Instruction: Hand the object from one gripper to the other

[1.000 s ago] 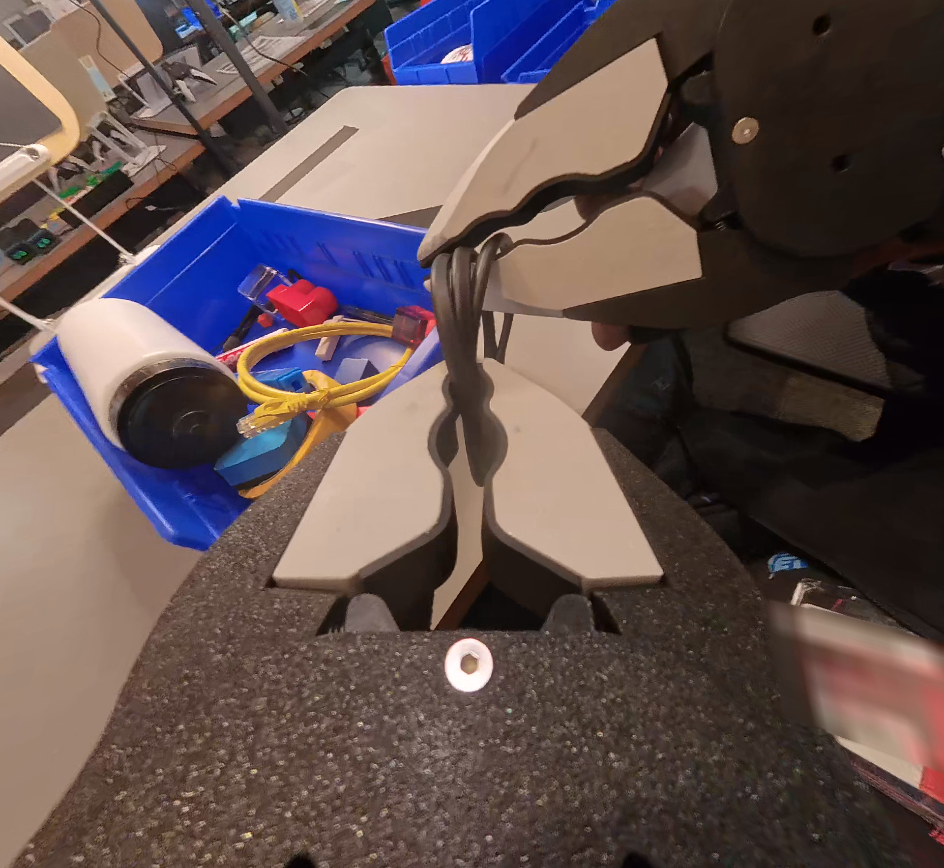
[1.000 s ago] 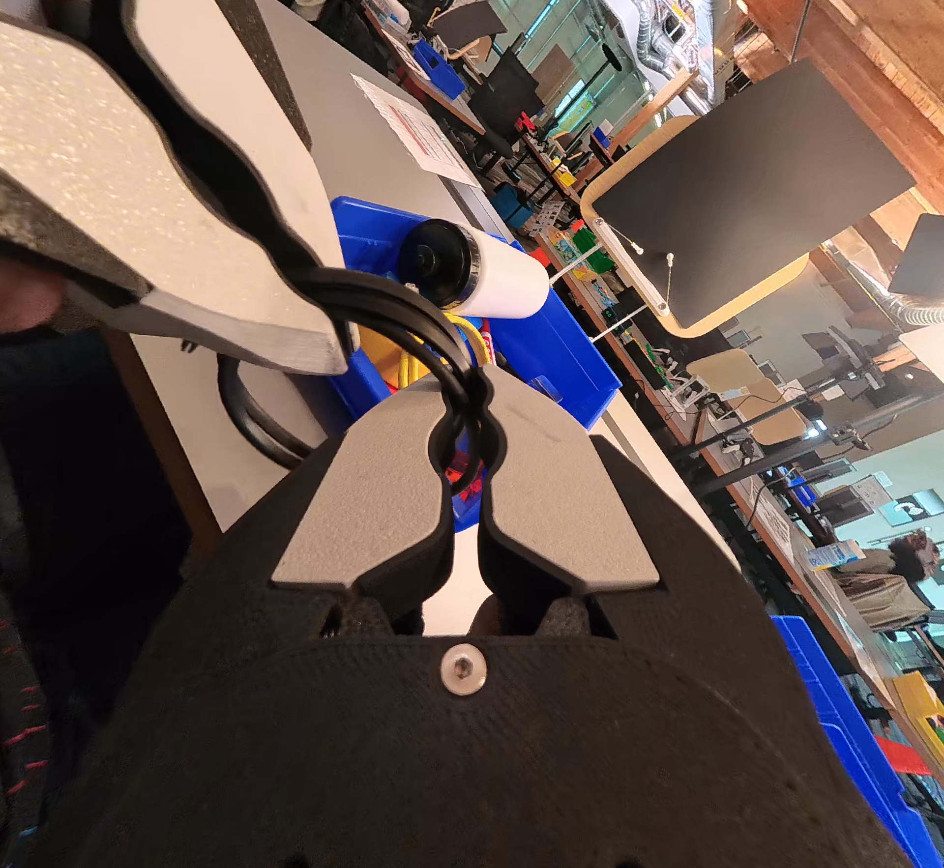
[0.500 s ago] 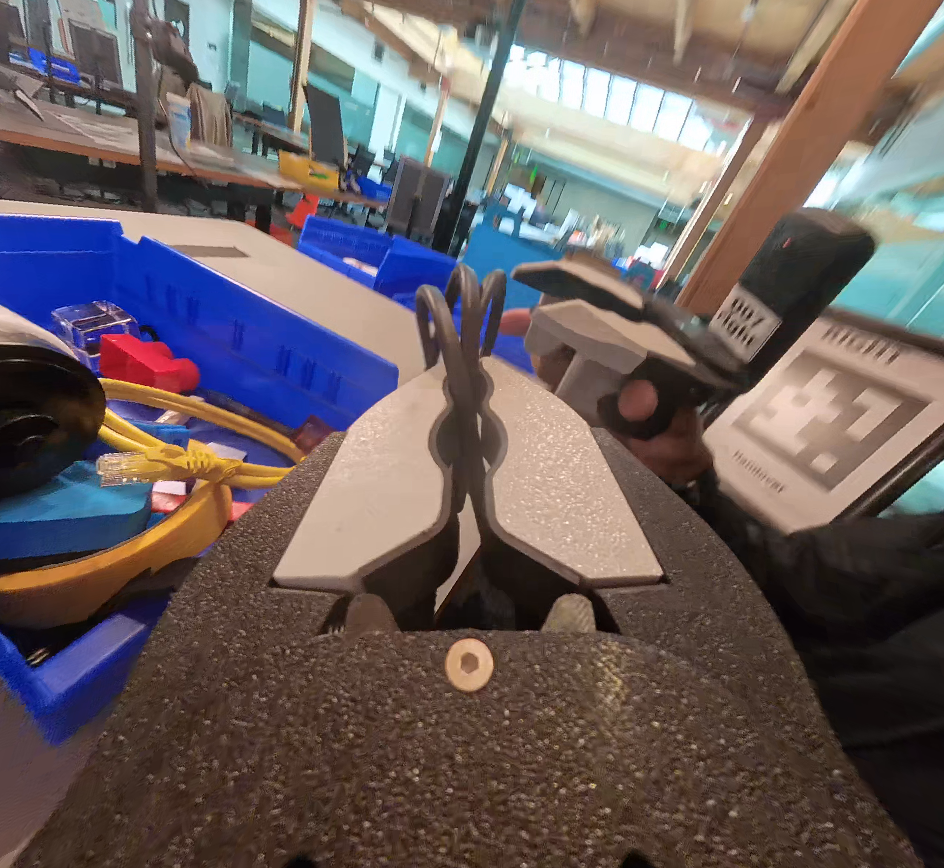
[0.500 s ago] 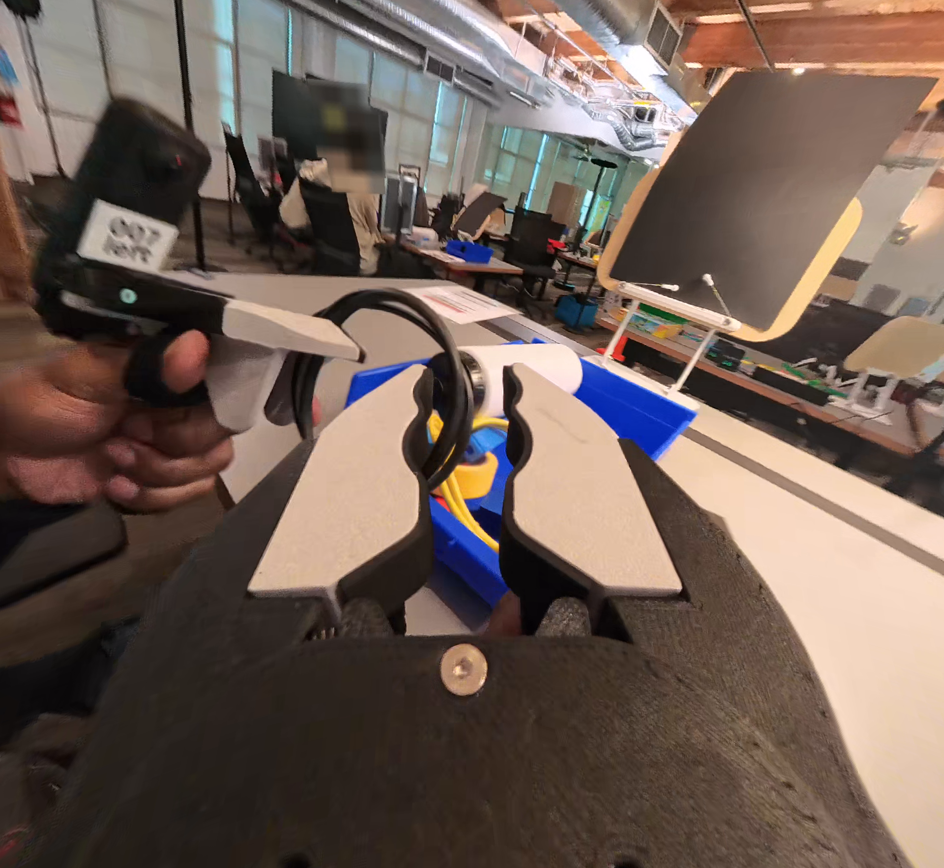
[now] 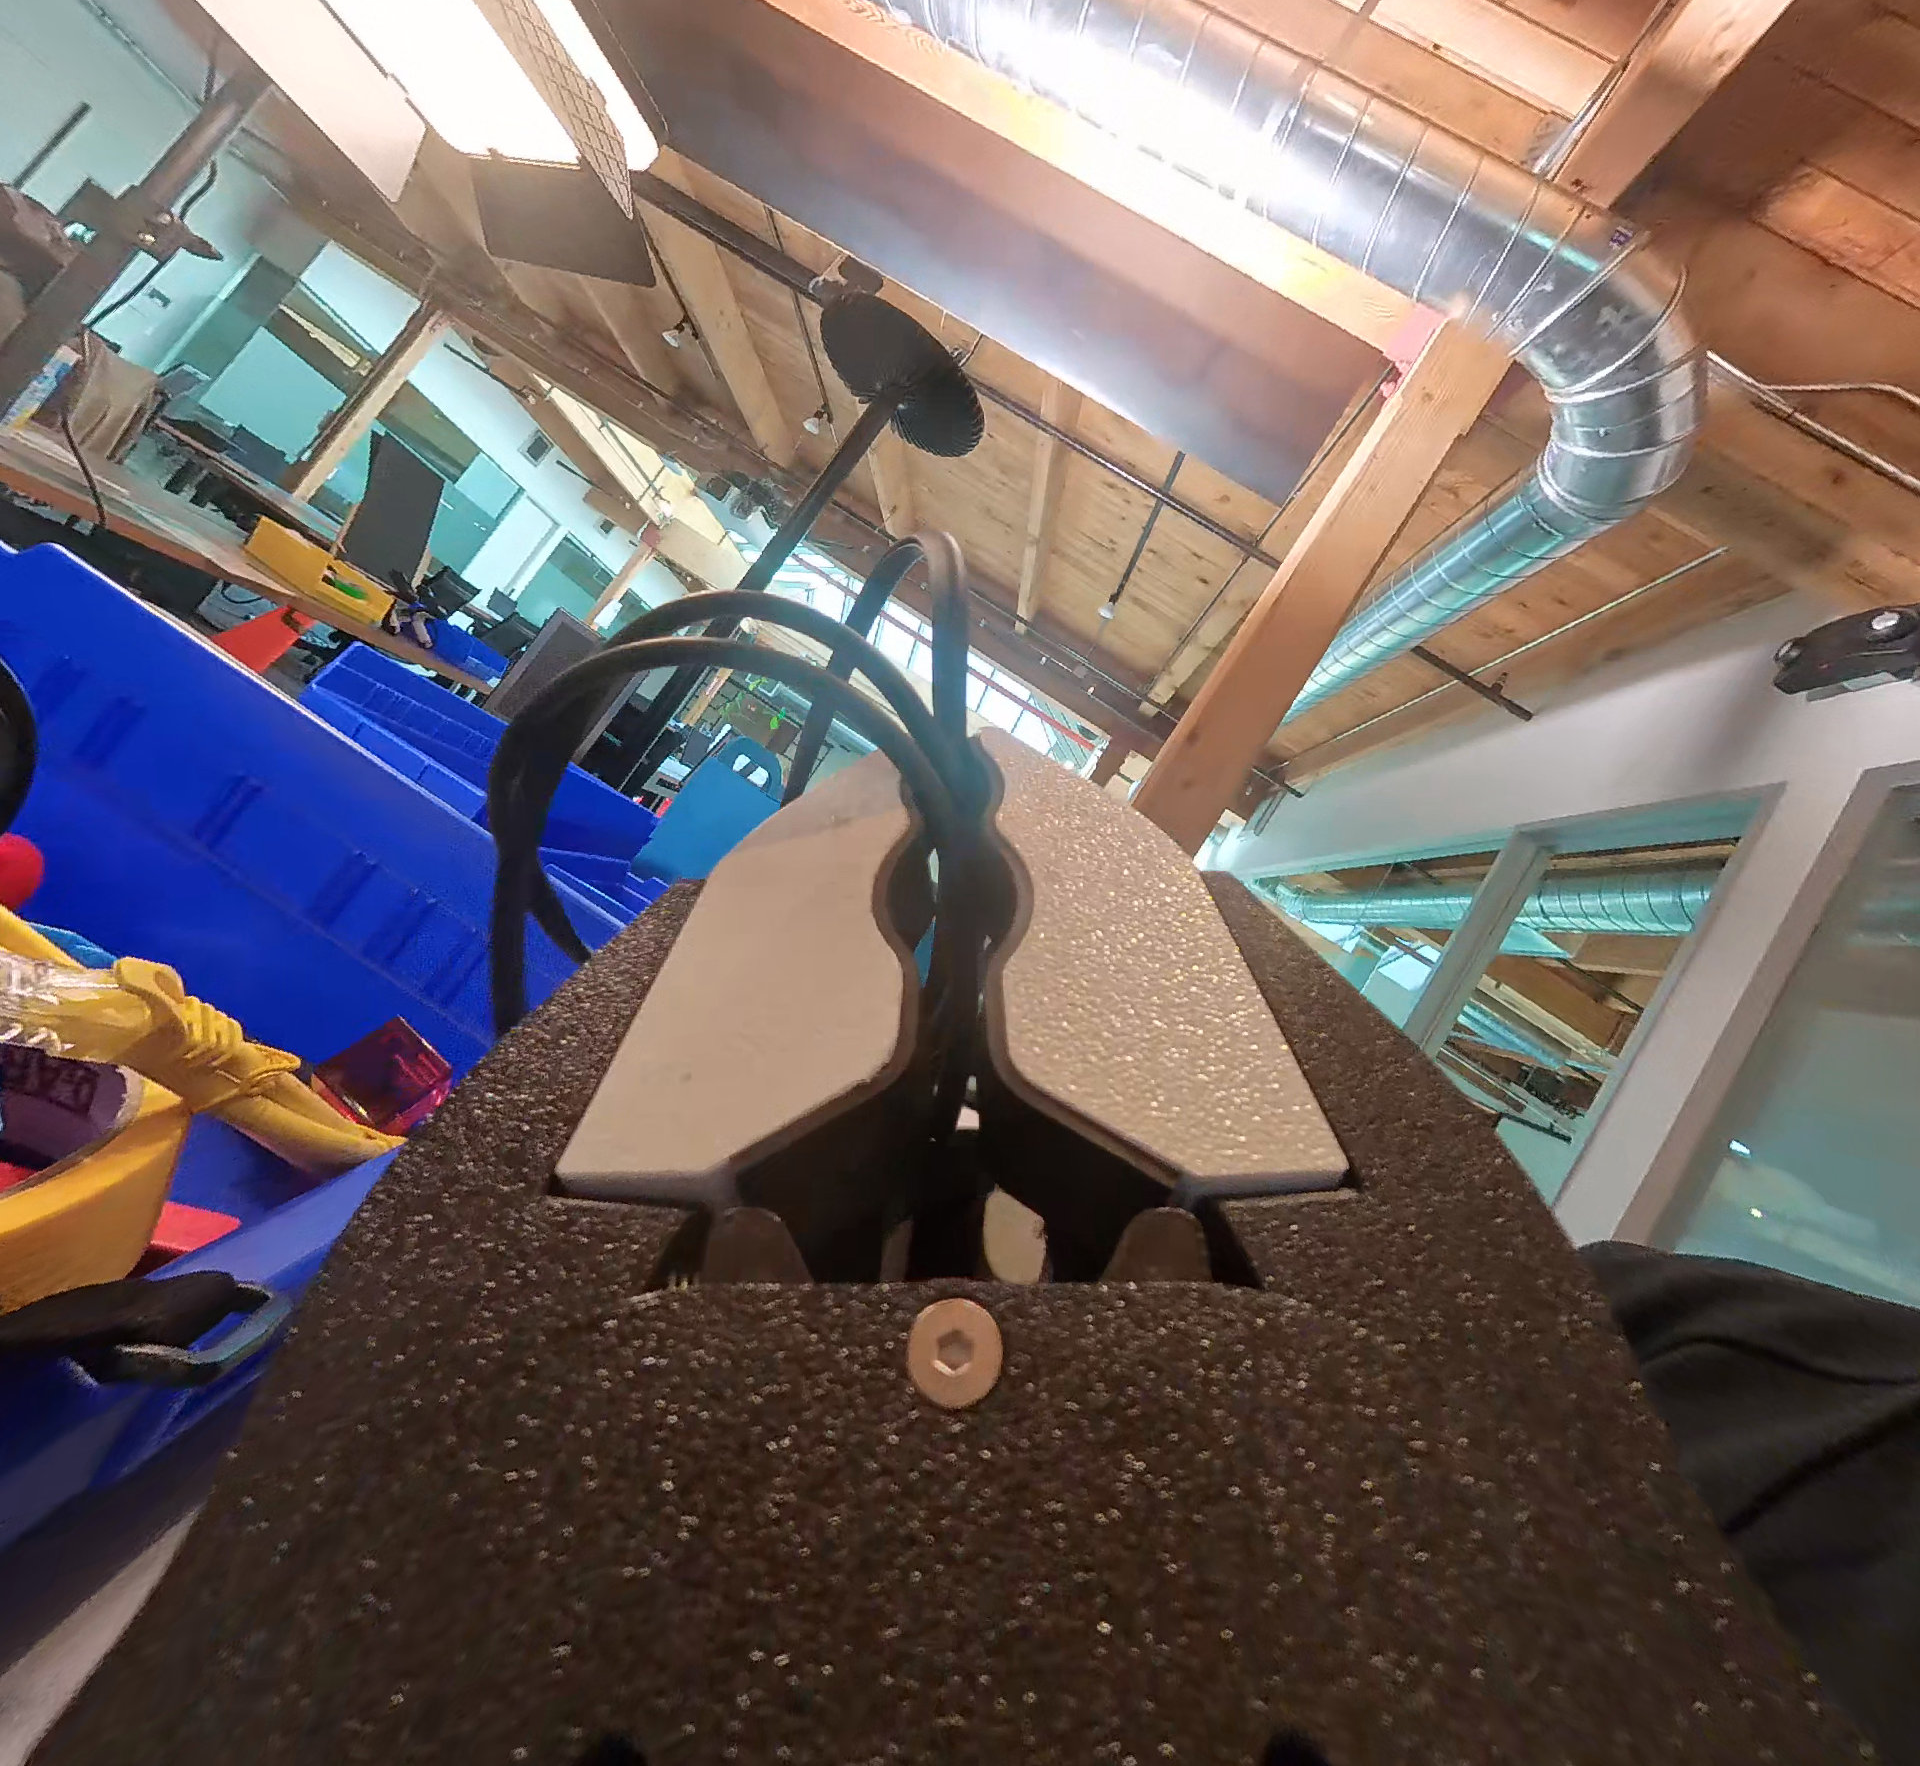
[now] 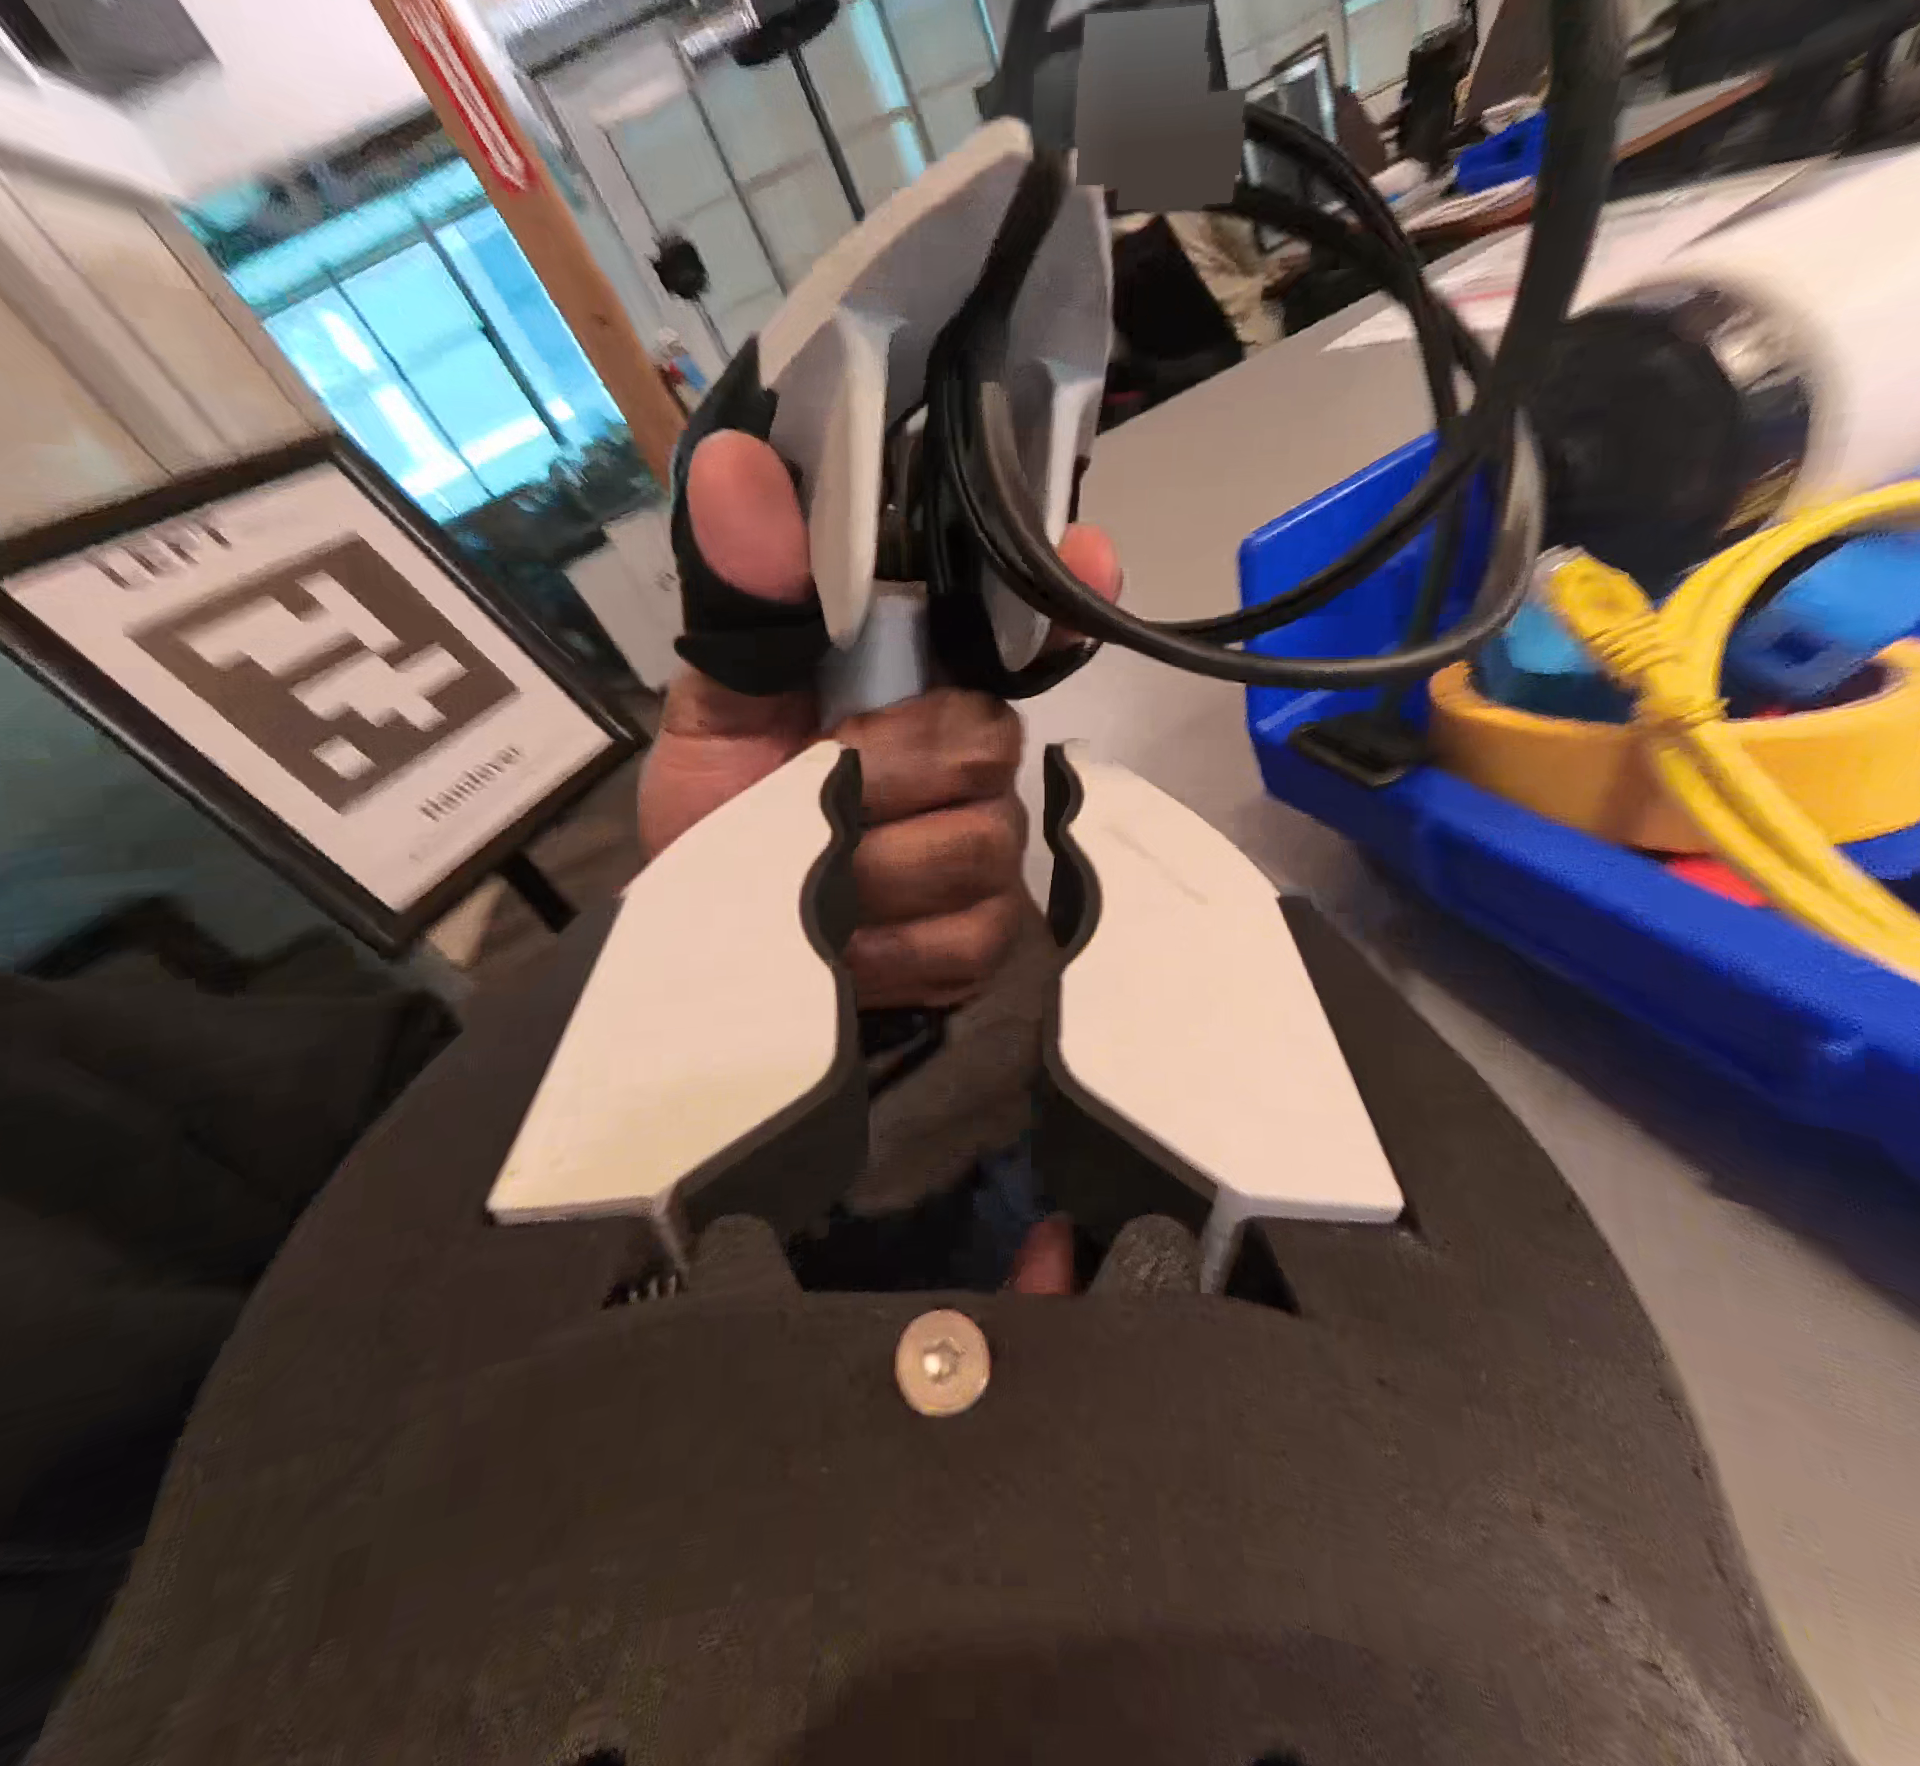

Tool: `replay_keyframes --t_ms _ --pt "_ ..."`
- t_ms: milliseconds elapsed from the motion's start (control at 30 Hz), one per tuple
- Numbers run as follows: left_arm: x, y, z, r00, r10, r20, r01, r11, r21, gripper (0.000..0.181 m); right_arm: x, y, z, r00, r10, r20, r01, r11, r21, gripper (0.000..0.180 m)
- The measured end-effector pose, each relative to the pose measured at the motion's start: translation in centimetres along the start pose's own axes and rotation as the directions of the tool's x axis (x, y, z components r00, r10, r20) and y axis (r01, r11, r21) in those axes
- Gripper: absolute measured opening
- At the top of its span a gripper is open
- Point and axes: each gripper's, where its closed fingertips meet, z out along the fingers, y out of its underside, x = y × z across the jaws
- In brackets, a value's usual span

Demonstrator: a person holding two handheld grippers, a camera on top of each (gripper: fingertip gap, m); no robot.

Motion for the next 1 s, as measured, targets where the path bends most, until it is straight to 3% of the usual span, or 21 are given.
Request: replay_keyframes --t_ms 200,433,600,800,1000 --pt "0.3 0.5 0.2 1.000 -0.001 -0.020 0.001 1.000 -0.016 0.004 1.2 -2.2 -0.6 0.939 0.302 0.165 -0.330 0.927 0.179 0.041" --pt "-0.1 1.4 0.5 1.000 -0.016 -0.021 0.015 0.999 -0.029 0.004 2.4 -4.1 -2.2 0.917 0.344 0.199 -0.392 0.870 0.299 0.025" --pt "-0.7 1.7 0.5 1.000 -0.023 -0.004 0.023 0.999 -0.032 0.004 2.3 -4.5 -2.5 0.942 0.295 0.161 -0.332 0.889 0.316 0.012" --pt "-1.2 2.6 0.5 0.999 0.003 0.032 0.001 0.992 -0.124 0.005 2.2 -5.6 -3.4 0.994 0.111 0.020 -0.111 0.940 0.323 0.010" --pt "-1.9 4.8 -0.3 0.984 0.142 0.105 -0.084 0.900 -0.428 0.041 3.4 -6.4 -5.0 0.975 -0.140 -0.174 0.172 0.969 0.180 0.008"
